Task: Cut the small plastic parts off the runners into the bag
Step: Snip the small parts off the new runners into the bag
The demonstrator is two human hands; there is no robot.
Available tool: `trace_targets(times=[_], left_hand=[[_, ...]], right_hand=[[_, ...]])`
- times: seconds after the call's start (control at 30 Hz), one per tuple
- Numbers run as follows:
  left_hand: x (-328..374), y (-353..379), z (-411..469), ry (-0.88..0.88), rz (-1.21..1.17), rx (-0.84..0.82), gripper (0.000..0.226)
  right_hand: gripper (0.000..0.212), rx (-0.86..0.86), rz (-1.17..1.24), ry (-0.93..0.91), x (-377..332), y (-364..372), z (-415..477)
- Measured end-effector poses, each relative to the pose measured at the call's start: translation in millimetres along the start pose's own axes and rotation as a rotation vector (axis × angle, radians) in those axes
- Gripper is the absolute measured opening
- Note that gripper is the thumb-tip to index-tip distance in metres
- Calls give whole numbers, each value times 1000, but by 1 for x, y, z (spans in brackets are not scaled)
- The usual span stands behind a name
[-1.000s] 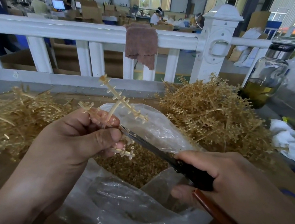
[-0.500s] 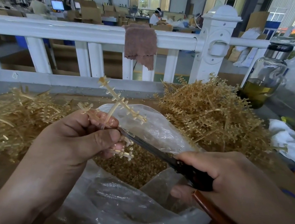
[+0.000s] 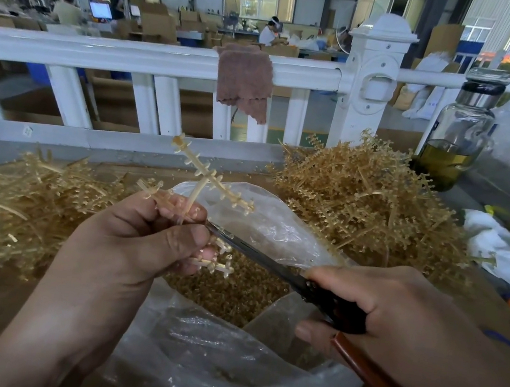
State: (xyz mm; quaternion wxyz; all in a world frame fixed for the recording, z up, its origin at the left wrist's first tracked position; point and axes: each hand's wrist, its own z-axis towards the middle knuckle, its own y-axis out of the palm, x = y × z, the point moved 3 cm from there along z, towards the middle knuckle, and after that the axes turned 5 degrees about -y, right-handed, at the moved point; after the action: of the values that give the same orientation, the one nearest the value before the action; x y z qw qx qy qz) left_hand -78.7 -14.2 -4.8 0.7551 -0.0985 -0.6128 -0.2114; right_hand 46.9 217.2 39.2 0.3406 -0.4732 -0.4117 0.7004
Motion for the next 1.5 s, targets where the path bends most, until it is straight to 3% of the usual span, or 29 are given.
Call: trace_targets(times=[0.17,1.5], left_hand=[[-3,0,-3,-6,17,17,31],[15,18,-6,-46,33,46,12]], right_hand=[[41,5,5,-4,1,1,1],[36,4,-18,-40,1,3,1]])
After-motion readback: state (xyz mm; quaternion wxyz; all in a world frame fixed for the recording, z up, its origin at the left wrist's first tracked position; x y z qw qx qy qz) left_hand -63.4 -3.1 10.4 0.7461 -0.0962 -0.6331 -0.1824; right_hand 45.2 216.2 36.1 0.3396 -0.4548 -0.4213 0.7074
